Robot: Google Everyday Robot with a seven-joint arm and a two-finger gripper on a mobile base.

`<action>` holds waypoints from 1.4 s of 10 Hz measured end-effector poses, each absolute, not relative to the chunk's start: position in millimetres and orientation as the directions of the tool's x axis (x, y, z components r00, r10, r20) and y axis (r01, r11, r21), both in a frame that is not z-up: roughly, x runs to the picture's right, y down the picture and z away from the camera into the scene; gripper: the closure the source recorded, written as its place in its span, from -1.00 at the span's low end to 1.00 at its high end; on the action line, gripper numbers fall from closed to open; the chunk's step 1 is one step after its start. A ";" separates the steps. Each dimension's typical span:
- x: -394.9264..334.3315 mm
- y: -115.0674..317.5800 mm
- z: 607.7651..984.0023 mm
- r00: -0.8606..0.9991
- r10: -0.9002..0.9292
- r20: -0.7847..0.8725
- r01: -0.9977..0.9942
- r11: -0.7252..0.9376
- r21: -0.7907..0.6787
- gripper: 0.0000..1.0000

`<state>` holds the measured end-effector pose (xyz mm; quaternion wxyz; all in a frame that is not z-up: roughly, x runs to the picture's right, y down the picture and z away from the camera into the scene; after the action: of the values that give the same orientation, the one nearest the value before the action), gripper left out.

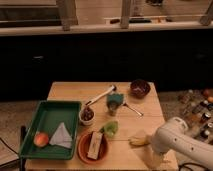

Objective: Place banana in purple bowl

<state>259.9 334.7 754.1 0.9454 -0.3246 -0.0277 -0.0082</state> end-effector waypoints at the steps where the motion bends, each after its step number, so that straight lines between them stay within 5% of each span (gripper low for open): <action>1: 256.5 332.2 754.8 0.998 0.008 0.059 0.031 0.787 -0.616 -0.60; 6: 246.3 319.9 755.8 0.997 0.035 0.066 0.013 0.787 -0.616 -0.57; 14: 249.5 316.3 766.8 0.992 0.083 0.096 -0.009 0.801 -0.599 0.93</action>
<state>249.5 316.3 766.8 0.9471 -0.3146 -0.0588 0.0241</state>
